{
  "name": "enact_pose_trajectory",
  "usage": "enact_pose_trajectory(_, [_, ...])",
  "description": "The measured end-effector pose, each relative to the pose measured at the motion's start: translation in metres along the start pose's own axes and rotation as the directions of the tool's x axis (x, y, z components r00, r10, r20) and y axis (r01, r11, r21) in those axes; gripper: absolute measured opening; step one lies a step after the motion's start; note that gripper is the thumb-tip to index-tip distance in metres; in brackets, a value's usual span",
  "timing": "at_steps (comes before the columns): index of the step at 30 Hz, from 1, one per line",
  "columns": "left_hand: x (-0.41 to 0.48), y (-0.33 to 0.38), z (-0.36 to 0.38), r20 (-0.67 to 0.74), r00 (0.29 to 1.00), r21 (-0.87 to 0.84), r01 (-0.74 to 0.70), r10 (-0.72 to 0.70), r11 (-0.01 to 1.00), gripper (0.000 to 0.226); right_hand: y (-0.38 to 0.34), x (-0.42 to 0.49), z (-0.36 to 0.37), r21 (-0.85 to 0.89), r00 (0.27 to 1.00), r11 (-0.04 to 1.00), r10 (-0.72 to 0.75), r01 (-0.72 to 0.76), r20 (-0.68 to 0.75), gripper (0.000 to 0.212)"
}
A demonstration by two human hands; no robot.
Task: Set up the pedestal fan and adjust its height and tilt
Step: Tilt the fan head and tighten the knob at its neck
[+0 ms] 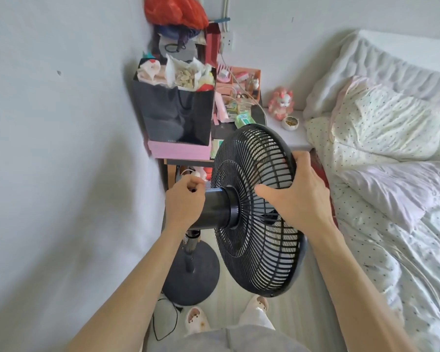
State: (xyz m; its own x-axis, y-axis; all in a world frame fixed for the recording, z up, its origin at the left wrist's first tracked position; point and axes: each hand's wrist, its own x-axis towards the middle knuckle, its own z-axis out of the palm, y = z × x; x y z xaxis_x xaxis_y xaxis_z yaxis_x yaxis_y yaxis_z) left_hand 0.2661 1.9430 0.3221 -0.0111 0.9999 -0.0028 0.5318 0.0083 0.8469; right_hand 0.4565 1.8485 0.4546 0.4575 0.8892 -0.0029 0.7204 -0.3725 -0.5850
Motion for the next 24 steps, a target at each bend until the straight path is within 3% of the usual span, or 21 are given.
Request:
enact_pose_trajectory(10, [0.010,-0.008,-0.019,0.134,0.988,-0.072,0.082,-0.072,0.994,0.012,-0.043,-0.024,0.002,-0.149,0.998,0.988,-0.042,0.036,-0.037,0.077])
enact_pose_trajectory(14, [-0.006,-0.011,-0.018,0.090,0.991,-0.204,0.115,-0.098,0.972,0.023,-0.060,-0.028,0.002,-0.235,0.984,0.961,-0.167,0.148,-0.063,0.073])
enact_pose_trajectory(19, [0.007,-0.008,-0.029,0.093,0.992,-0.102,0.092,-0.082,0.991,0.012,-0.037,-0.024,-0.006,-0.108,0.999,0.993,-0.040,0.037,-0.033,0.074])
enact_pose_trajectory(24, [-0.004,-0.007,-0.019,0.038,0.993,-0.121,0.120,-0.116,0.985,0.012,-0.029,-0.019,-0.005,-0.029,0.997,0.998,-0.060,0.058,-0.053,0.075])
